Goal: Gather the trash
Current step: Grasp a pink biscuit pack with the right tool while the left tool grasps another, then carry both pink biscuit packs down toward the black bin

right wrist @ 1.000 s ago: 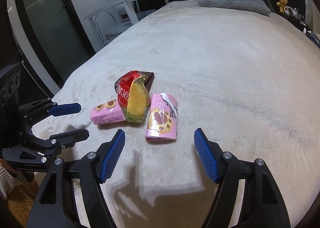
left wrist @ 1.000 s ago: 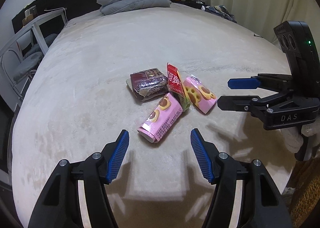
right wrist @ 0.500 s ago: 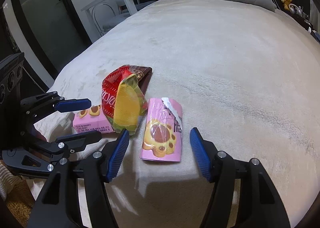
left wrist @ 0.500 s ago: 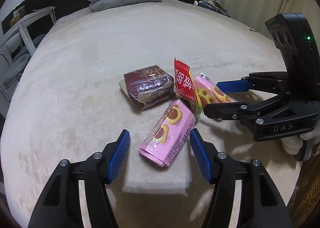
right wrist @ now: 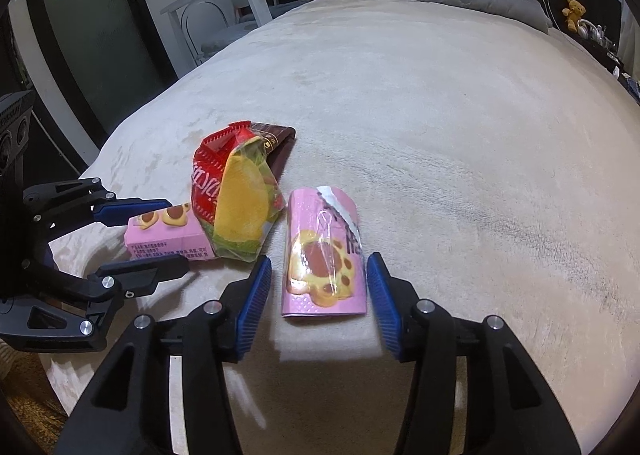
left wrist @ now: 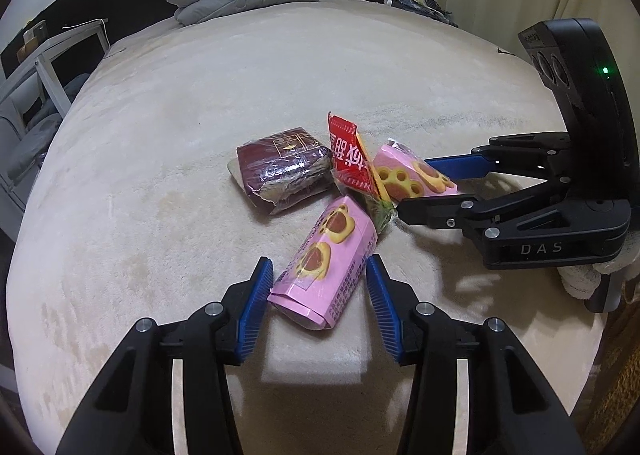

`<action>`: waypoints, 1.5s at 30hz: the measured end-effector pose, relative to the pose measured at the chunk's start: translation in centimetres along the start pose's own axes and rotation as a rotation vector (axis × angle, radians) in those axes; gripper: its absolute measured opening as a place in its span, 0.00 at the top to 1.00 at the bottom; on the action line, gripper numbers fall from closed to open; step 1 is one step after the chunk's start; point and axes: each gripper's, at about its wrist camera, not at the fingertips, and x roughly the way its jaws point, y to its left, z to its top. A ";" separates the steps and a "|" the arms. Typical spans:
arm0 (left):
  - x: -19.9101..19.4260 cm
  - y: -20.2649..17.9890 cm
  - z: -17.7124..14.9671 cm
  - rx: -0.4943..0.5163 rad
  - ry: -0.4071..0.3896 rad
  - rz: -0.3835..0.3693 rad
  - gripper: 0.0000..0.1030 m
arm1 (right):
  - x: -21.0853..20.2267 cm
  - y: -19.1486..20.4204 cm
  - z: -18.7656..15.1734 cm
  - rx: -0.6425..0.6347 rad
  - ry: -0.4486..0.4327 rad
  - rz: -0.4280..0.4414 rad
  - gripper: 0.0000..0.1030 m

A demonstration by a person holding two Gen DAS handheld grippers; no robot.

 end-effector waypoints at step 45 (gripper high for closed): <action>-16.6 -8.3 -11.6 -0.227 -0.272 0.013 0.54 | -19.4 6.0 -15.8 0.130 -0.236 0.073 0.59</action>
